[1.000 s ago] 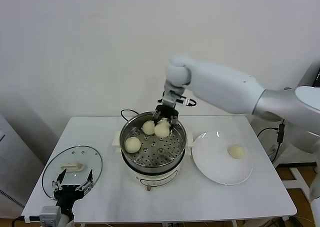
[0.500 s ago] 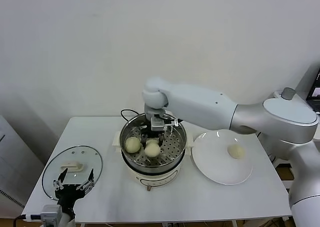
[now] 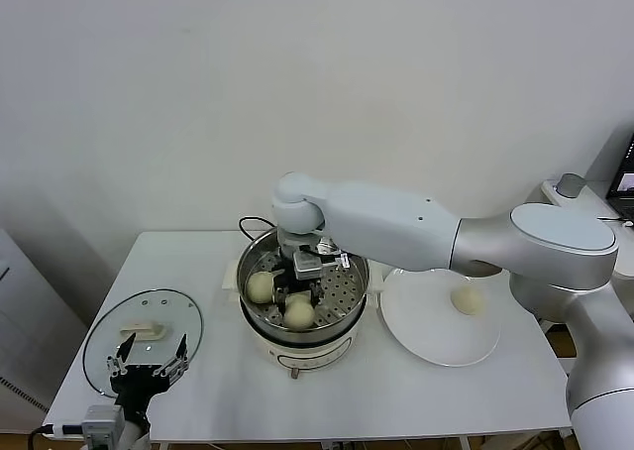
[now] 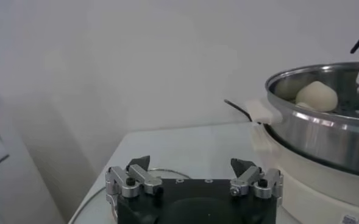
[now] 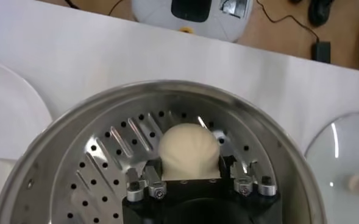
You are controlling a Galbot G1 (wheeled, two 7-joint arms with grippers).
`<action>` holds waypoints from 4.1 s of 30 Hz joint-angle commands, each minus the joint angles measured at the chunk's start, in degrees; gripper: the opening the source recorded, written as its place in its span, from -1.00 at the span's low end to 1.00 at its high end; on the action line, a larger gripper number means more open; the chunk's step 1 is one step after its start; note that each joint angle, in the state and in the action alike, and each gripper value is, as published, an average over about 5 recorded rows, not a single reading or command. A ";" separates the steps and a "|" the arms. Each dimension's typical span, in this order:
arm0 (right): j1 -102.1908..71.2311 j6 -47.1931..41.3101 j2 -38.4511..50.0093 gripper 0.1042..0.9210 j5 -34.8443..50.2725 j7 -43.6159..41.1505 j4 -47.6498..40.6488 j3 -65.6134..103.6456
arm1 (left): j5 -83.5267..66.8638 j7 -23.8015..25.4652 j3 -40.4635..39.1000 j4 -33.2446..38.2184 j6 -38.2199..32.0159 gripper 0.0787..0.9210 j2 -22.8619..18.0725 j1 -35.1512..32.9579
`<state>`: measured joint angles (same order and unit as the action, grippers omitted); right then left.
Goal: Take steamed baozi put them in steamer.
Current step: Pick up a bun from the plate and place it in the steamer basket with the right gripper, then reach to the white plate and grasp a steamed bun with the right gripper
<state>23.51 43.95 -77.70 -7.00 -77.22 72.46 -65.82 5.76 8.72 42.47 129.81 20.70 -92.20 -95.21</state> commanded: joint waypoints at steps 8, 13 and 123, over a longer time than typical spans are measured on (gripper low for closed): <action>2.76 -11.91 3.04 0.60 3.81 -0.54 4.94 -0.05 | 0.07 0.01 -0.05 0.31 0.07 0.77 -1.59 -0.18; 5.55 -19.76 8.72 0.75 4.89 -2.94 6.93 4.78 | -0.03 0.18 -0.01 0.68 0.19 0.77 -1.37 -0.39; -36.08 -46.00 25.52 0.61 -29.07 5.92 -22.29 54.09 | -5.75 1.92 -0.62 -7.60 2.51 0.77 2.08 1.97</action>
<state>-12.65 -2.06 -52.22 -36.16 -71.30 50.26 -11.67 -0.13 10.72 41.99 122.39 23.27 -90.13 -93.28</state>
